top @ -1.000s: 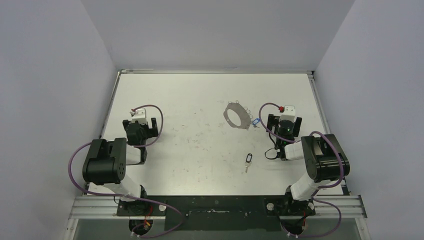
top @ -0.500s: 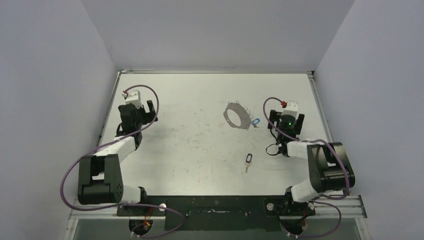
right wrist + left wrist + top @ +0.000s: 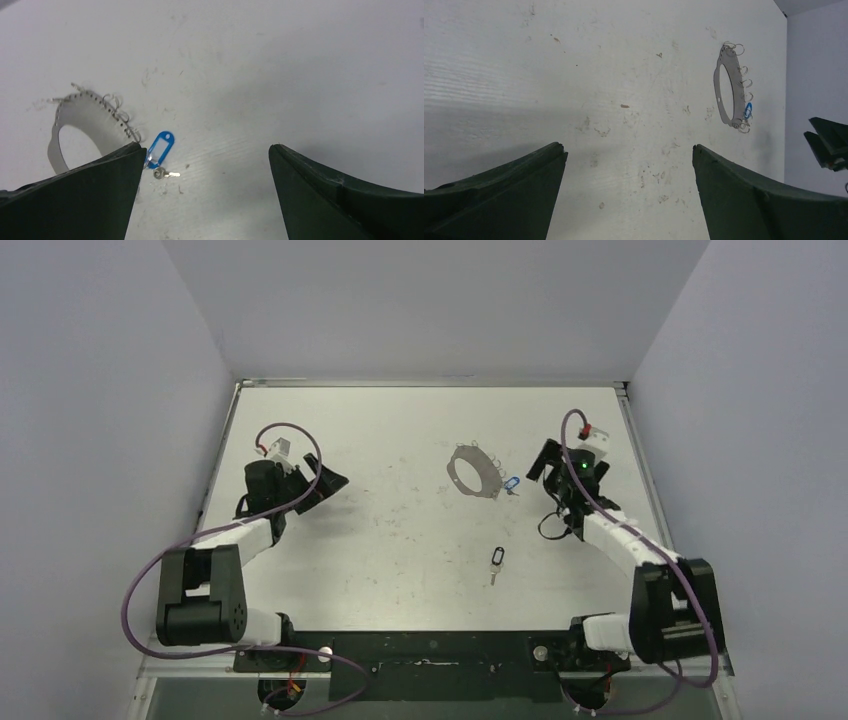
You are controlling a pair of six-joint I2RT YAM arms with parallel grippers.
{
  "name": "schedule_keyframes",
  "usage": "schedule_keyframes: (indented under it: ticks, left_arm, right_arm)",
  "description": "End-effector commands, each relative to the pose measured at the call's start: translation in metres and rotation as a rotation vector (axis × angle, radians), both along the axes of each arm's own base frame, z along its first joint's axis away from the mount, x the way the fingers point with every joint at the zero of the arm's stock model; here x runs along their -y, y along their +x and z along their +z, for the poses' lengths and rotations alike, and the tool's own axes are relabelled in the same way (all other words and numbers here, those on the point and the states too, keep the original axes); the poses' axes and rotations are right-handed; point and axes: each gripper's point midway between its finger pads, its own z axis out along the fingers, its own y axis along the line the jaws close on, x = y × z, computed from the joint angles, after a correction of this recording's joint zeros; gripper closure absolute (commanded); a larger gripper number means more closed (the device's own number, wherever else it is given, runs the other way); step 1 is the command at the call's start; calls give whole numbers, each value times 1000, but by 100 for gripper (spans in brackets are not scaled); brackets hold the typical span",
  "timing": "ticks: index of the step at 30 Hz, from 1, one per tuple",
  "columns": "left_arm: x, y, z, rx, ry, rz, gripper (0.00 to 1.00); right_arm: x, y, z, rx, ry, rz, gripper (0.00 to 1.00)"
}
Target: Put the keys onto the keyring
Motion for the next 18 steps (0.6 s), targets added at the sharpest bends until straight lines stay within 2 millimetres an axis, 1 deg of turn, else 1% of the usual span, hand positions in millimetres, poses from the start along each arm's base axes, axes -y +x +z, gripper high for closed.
schedule_keyframes:
  ticks: [1, 3, 5, 7, 9, 11, 13, 15, 18]
  left_arm:
    - [-4, -2, 32, 54, -7, 25, 3]
    - [-22, -8, 30, 19, 91, 93, 3]
    - [-40, -16, 29, -10, 190, 148, 3]
    - [-59, -29, 26, -62, 281, 216, 3]
    - [-75, -37, 28, -72, 337, 285, 3]
    - [-82, -43, 34, -51, 360, 326, 3]
    - [-88, -49, 37, -48, 351, 381, 3]
    - [-88, -52, 41, -26, 324, 405, 3]
    - [-81, -53, 49, 10, 298, 372, 3]
  right_arm:
    - [-74, 26, -22, -163, 31, 275, 0]
    - [-102, 35, -27, -206, 6, 353, 0]
    - [-130, 45, -26, -207, -10, 430, 0]
    - [-152, 51, -27, -233, -45, 492, 0]
    - [-175, 58, -32, -268, -83, 551, 1]
    - [-196, 61, -41, -315, -108, 601, 3]
    - [-212, 66, -51, -349, -124, 630, 4]
    - [-227, 67, -62, -389, -112, 672, 5]
    - [-241, 70, -81, -437, -77, 715, 6]
